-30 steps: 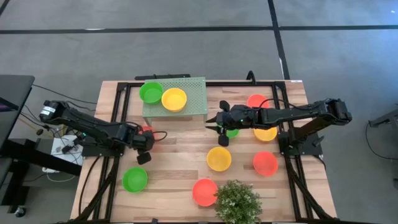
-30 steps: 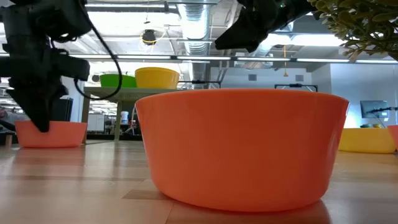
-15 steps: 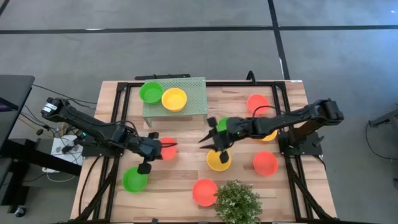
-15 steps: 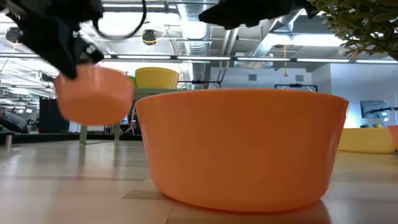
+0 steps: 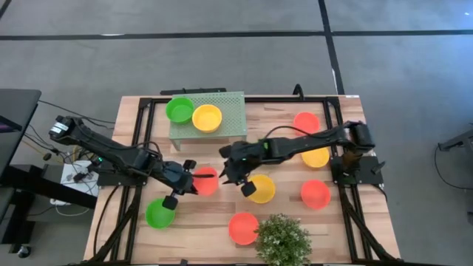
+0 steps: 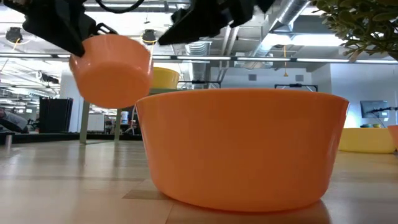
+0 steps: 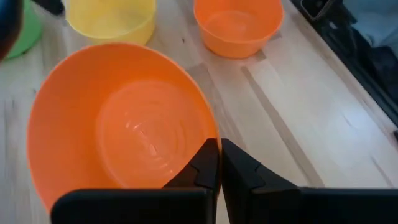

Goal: Pick & Place Mini bowls
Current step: Put the orange bowl on the shelf

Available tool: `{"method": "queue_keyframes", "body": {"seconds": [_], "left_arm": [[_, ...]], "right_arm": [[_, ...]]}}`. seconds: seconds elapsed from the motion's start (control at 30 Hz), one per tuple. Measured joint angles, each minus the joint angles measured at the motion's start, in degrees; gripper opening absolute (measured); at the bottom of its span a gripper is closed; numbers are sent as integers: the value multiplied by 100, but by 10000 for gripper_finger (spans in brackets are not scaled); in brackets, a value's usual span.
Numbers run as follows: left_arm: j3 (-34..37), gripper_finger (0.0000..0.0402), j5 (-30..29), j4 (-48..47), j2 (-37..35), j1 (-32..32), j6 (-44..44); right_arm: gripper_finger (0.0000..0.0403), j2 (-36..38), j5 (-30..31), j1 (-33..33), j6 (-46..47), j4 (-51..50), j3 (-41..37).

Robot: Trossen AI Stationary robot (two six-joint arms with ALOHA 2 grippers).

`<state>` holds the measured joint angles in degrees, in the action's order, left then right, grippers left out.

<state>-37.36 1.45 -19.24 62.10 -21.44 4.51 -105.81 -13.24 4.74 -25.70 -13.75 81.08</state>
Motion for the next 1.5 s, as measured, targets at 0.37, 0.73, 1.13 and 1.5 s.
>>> {"method": "queue_keyframes", "body": {"seconds": [0.37, 0.73, 1.13, 1.5], "left_arm": [[2, 9, 242, 94, 212, 65, 15], [2, 20, 162, 409, 171, 66, 313], [2, 38, -360, 685, 169, 51, 300], [2, 115, -1454, 1009, 169, 71, 258]], "right_arm": [[171, -961, -621, -68, -633, -911, 1230], [125, -1028, -802, -70, -863, -867, 1254], [16, -1081, -838, -64, -847, -968, 1239], [8, -1048, -227, 25, 1404, -1372, 1252]]}}
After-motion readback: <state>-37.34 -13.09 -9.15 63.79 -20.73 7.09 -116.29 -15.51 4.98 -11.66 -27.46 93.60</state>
